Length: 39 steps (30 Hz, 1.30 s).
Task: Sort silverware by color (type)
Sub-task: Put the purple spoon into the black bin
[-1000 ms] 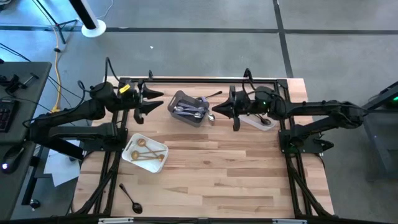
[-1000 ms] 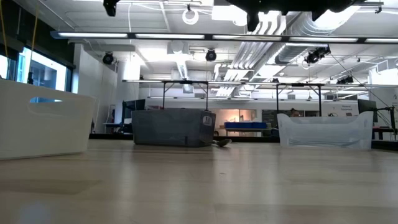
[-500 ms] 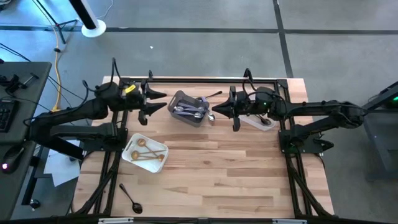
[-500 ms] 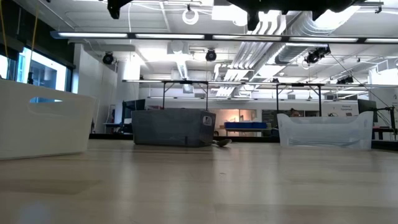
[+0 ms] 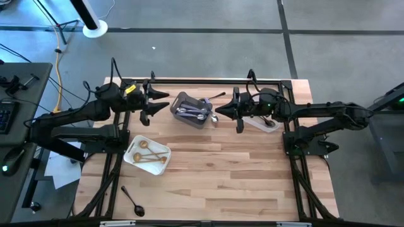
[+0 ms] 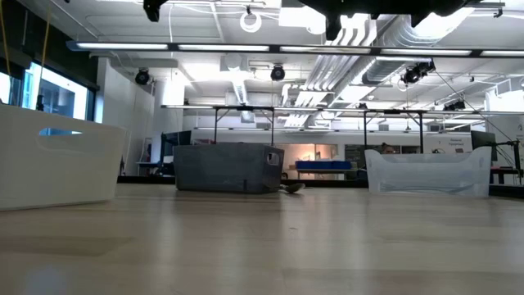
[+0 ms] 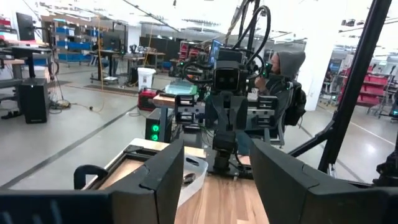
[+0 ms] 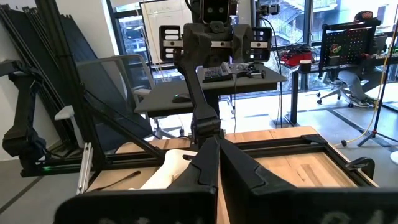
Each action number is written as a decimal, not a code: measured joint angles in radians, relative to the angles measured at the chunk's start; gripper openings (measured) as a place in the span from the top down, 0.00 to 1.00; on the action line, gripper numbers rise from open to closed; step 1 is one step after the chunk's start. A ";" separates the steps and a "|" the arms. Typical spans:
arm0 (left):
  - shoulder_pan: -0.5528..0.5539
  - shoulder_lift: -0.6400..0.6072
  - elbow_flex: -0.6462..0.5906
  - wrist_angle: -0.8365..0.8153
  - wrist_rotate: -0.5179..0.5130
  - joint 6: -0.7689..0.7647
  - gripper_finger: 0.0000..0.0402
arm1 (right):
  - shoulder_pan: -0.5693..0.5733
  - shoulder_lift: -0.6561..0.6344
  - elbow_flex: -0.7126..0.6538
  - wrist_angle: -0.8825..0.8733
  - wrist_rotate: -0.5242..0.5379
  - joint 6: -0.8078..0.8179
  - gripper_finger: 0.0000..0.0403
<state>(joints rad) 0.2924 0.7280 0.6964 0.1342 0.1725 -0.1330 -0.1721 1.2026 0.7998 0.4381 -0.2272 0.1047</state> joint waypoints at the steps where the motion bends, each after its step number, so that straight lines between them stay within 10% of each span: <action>1: 0.000 0.000 0.000 0.000 0.000 0.006 0.59 | 0.000 0.000 0.000 0.000 0.000 0.000 1.00; 11: -0.001 0.000 0.000 0.036 0.069 -0.045 0.97 | 0.000 0.000 0.000 0.000 0.000 0.000 1.00; 39: -0.061 0.000 0.000 0.029 0.008 -0.037 1.00 | 0.000 0.001 0.000 -0.008 0.000 0.000 1.00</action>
<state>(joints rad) 0.2317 0.7280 0.6964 0.1631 0.1806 -0.1703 -0.1722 1.2034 0.7998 0.4301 -0.2268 0.1043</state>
